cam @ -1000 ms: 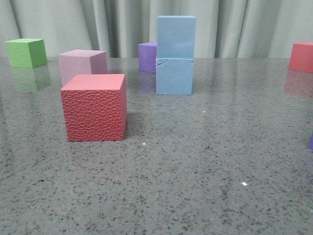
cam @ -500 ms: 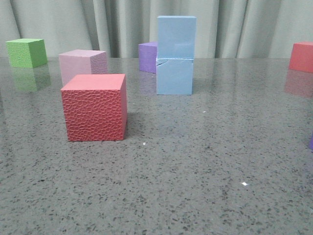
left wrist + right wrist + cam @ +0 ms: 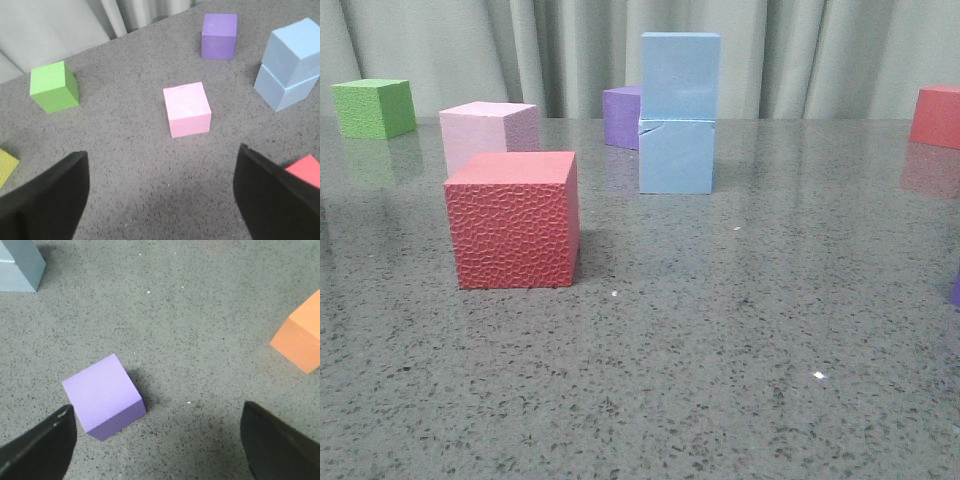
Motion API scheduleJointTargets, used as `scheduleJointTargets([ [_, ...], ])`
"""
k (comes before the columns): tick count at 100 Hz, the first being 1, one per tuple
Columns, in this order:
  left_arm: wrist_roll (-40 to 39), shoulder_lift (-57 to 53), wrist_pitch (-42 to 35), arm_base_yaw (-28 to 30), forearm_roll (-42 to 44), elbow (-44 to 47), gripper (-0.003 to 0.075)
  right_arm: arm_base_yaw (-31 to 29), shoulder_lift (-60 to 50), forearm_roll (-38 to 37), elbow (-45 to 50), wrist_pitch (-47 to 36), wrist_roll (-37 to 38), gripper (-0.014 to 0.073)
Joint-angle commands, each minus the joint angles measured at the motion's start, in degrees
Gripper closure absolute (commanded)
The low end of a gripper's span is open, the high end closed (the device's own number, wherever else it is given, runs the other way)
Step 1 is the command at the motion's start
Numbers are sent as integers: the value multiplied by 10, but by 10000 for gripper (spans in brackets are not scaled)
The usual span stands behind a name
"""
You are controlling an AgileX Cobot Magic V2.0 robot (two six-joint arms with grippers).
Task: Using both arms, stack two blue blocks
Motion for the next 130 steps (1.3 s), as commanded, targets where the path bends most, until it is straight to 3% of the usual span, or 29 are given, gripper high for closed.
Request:
scheduleJointTargets([
  [1,-6,-59,-81,1,-13,52,190,-1,3,0,-13,-43,-4,-62],
  [25,-22,-191,-124,1,-27,212,191,-1,2,0,-13,-51,-4,-62],
  [53,-37,-317,-153,1,-29,317,191,-1,-29,0,-13,-65,-6,-62],
  [93,-66,-440,-145,1,-44,425,191,-1,-89,0,42,-67,-15,-62],
  [130,-66,-476,-143,1,-62,473,191,-1,-165,0,122,-90,-15,-62],
])
